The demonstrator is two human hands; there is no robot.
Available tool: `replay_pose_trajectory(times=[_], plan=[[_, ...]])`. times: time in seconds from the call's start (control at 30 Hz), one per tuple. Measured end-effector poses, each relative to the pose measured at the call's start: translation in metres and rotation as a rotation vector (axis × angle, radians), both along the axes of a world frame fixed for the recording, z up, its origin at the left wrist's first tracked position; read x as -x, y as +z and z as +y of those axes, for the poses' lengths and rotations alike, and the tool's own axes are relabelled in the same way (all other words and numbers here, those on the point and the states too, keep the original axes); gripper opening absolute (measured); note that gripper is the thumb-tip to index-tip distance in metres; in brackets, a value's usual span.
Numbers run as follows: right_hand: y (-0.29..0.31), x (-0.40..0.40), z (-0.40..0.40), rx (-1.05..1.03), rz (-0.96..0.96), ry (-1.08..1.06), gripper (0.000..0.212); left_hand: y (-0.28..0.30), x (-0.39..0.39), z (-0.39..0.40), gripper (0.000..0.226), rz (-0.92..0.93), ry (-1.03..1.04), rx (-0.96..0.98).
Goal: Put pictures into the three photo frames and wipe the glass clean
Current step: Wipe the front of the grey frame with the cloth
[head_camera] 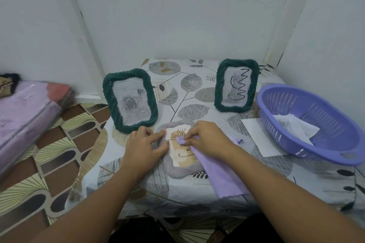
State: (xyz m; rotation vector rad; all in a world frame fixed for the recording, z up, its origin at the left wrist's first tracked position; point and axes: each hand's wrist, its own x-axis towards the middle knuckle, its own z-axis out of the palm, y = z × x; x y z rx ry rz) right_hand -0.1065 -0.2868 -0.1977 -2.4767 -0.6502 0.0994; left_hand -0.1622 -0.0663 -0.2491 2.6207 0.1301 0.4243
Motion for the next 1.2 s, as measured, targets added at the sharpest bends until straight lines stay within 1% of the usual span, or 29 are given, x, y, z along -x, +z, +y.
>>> replay_pose_trajectory(times=[0.07,0.2,0.27,0.33,0.4,0.5,0.57,0.73,0.9,1.07,1.2], plan=[[0.0,0.006,-0.01,-0.015,0.015,0.037,0.014,-0.001,-0.001,0.0,0.059,0.01,-0.006,0.006],[0.002,-0.001,-0.006,-0.036,-0.002,-0.039,0.016,-0.001,-0.001,0.001,0.048,0.005,-0.014,-0.004],[0.002,0.001,0.0,-0.017,-0.031,-0.02,0.015,-0.001,0.0,0.001,0.051,0.004,-0.01,0.0],[0.0,0.005,-0.003,0.005,-0.026,0.027,0.014,0.0,0.0,0.001,0.06,0.009,-0.006,0.003],[0.0,0.007,-0.012,0.007,-0.006,0.057,0.014,0.0,-0.001,0.001,0.064,0.021,-0.005,0.015],[0.001,0.0,-0.011,-0.004,-0.013,0.008,0.016,0.001,0.0,0.001,0.064,0.029,-0.004,-0.001],[0.0,-0.003,-0.002,-0.027,-0.027,-0.024,0.017,0.001,0.0,0.0,0.059,0.033,-0.005,-0.011],[-0.005,0.007,-0.006,-0.02,0.0,0.061,0.012,-0.001,0.0,0.0,0.067,-0.006,-0.006,0.003],[0.001,-0.001,-0.001,-0.018,-0.027,0.002,0.013,0.0,0.0,0.0,0.067,0.01,-0.005,-0.003],[-0.003,0.007,-0.004,-0.012,-0.007,0.088,0.012,0.0,0.0,0.0,0.07,0.005,0.001,-0.003],[-0.001,-0.001,-0.003,-0.028,-0.029,0.044,0.013,0.001,0.0,-0.001,0.069,0.02,0.002,-0.02]])
